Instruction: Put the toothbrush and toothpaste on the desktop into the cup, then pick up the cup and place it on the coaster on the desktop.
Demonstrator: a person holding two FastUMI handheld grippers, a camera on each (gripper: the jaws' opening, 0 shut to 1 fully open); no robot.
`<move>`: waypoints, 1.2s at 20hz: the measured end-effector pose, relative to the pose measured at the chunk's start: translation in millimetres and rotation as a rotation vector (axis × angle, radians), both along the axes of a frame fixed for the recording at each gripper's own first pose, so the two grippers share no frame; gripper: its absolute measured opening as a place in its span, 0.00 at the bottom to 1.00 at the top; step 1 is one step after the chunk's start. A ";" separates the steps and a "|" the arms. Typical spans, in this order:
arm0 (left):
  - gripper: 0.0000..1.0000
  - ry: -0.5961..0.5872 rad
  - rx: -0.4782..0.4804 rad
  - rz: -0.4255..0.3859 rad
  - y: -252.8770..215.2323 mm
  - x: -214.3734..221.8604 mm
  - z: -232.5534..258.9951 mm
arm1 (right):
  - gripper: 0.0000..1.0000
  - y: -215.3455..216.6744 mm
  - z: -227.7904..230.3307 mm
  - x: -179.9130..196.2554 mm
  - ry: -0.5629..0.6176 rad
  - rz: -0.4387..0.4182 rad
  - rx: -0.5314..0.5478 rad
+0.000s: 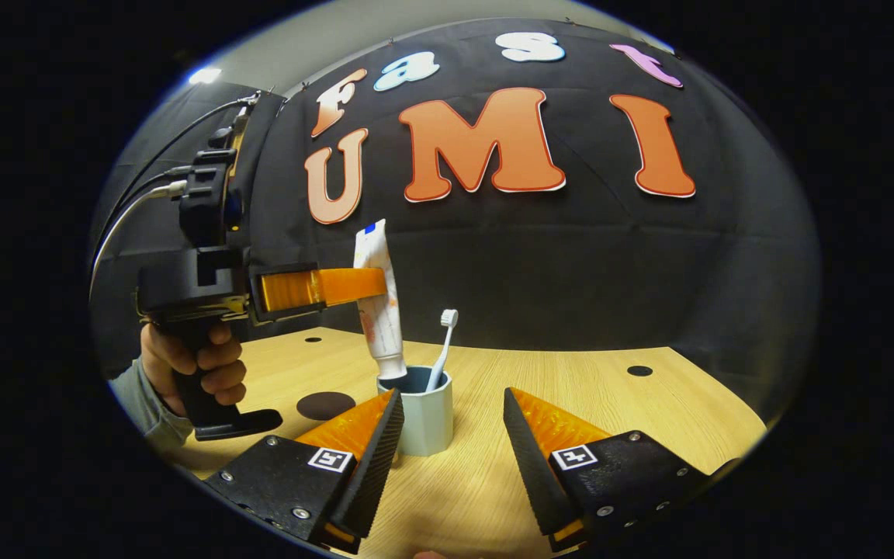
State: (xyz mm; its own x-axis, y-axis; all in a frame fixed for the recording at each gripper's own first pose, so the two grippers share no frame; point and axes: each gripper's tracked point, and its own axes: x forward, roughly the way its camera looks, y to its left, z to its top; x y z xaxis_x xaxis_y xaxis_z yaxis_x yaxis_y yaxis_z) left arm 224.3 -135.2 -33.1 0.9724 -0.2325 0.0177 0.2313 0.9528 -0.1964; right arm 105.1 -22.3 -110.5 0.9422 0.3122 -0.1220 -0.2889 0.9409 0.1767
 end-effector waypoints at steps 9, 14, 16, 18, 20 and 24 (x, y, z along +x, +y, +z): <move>0.10 0.085 0.087 -0.022 -14.7 6.2 -43.5 | 0.78 -1.0 -10.4 -4.9 0.026 0.001 -0.019; 0.12 0.147 0.092 -0.045 -14.9 5.5 -64.9 | 0.78 -0.5 -16.3 -11.7 0.048 0.001 -0.022; 0.16 0.159 0.097 -0.069 -17.0 5.0 -66.8 | 0.78 -2.1 -18.0 -14.2 0.057 -0.003 -0.031; 0.20 0.154 0.090 -0.092 -19.1 0.0 -60.6 | 0.78 -1.9 -17.1 -15.1 0.062 -0.008 -0.038; 0.25 0.160 0.105 -0.089 -16.7 -1.6 -62.0 | 0.78 1.9 -15.7 -16.5 0.063 -0.007 -0.040; 0.52 0.214 0.132 -0.108 -12.4 -9.3 -72.7 | 0.78 11.2 -13.9 -18.0 0.071 -0.001 -0.057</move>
State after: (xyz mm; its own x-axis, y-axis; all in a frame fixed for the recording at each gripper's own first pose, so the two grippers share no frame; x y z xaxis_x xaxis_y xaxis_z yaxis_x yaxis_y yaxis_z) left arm 215.0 -147.6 -105.8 0.9203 -0.3217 -0.2225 0.2996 0.9455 -0.1275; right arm 87.2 -11.1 -124.4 0.9307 0.3023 -0.2058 -0.2770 0.9502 0.1431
